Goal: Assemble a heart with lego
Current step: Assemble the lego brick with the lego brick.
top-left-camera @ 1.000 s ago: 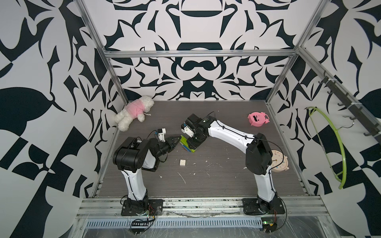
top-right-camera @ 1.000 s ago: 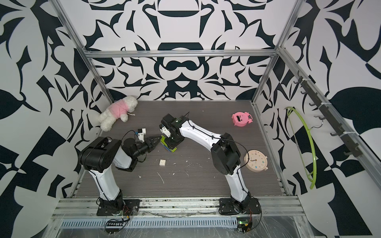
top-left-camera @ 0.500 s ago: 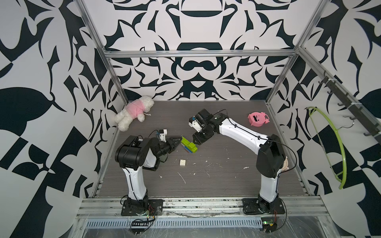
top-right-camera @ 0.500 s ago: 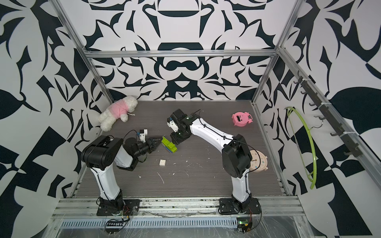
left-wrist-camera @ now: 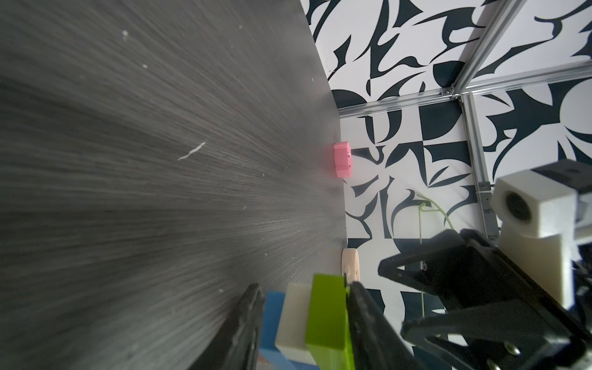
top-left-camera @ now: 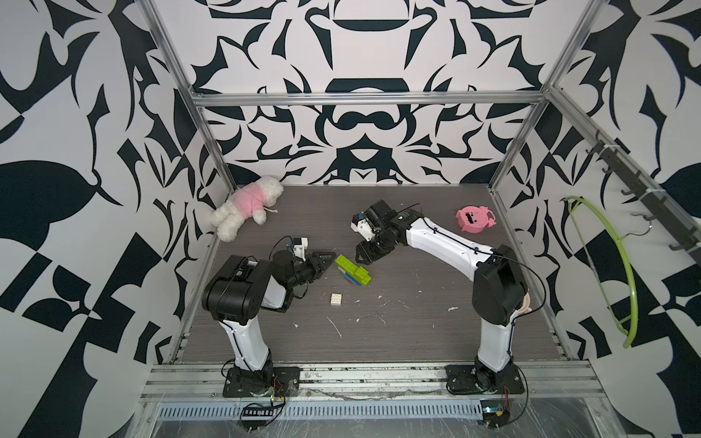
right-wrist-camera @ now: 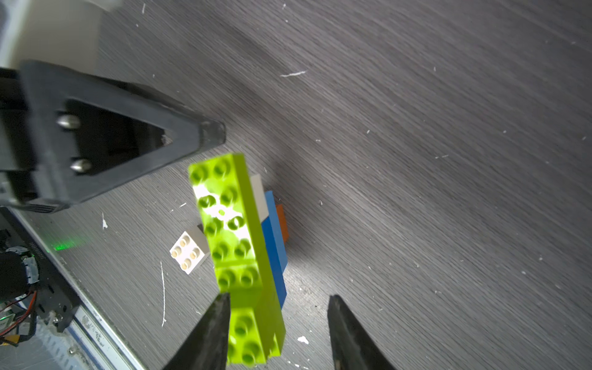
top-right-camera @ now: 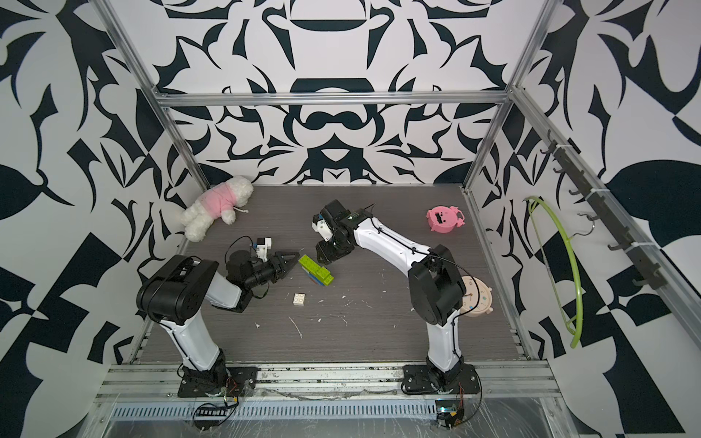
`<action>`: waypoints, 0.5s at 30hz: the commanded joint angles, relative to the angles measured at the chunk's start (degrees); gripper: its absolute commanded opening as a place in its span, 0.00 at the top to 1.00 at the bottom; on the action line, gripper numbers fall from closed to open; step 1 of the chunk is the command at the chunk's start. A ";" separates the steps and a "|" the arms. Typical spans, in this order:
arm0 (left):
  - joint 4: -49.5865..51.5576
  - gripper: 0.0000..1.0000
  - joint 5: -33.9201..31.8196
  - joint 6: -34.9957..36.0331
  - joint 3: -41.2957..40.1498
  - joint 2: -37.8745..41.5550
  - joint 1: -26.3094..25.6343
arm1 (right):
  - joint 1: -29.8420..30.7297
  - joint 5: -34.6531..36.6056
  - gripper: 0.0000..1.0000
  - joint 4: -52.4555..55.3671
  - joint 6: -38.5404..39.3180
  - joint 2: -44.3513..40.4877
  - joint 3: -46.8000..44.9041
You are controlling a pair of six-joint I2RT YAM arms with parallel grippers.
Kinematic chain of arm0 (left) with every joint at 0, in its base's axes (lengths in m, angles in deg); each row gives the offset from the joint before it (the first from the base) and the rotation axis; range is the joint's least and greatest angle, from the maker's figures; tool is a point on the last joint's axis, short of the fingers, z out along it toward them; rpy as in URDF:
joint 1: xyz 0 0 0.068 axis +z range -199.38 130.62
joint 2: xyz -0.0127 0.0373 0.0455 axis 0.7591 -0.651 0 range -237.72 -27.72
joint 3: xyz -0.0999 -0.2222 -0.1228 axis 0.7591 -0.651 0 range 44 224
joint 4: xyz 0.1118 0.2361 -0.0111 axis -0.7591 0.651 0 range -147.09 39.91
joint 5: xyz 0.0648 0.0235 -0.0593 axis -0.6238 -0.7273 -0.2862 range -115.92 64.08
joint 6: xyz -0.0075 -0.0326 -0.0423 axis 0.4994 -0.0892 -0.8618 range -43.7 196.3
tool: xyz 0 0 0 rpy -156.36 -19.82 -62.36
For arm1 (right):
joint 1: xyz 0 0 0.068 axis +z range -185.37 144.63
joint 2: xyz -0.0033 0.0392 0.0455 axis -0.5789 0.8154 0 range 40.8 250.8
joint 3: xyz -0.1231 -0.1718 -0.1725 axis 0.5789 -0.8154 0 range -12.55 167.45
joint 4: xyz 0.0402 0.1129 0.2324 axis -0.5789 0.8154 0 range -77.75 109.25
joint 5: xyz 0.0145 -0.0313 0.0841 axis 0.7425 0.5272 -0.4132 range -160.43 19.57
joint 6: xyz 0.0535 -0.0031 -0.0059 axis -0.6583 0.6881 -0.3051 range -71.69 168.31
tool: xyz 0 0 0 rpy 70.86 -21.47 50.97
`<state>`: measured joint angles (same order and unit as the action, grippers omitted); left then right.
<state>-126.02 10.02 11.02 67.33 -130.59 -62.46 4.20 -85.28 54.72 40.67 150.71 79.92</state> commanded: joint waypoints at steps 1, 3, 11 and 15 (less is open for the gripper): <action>5.86 0.51 0.20 3.07 1.03 2.82 0.05 | -0.49 -0.38 0.49 -1.54 -1.45 -3.50 -1.33; 7.74 0.51 -0.16 3.81 0.93 4.23 0.07 | -1.47 -0.13 0.51 -2.90 -2.69 -4.85 -2.95; 13.25 0.57 1.06 4.24 -1.32 10.33 -0.01 | -5.10 5.74 0.58 -1.22 -2.50 -7.11 -8.69; 27.77 0.64 2.35 8.92 -1.74 18.54 -2.43 | -5.80 7.03 0.60 -1.53 -2.56 -7.80 -13.61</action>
<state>-110.00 10.53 15.48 66.19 -117.45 -63.16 -1.83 -81.34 51.38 37.76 144.09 68.99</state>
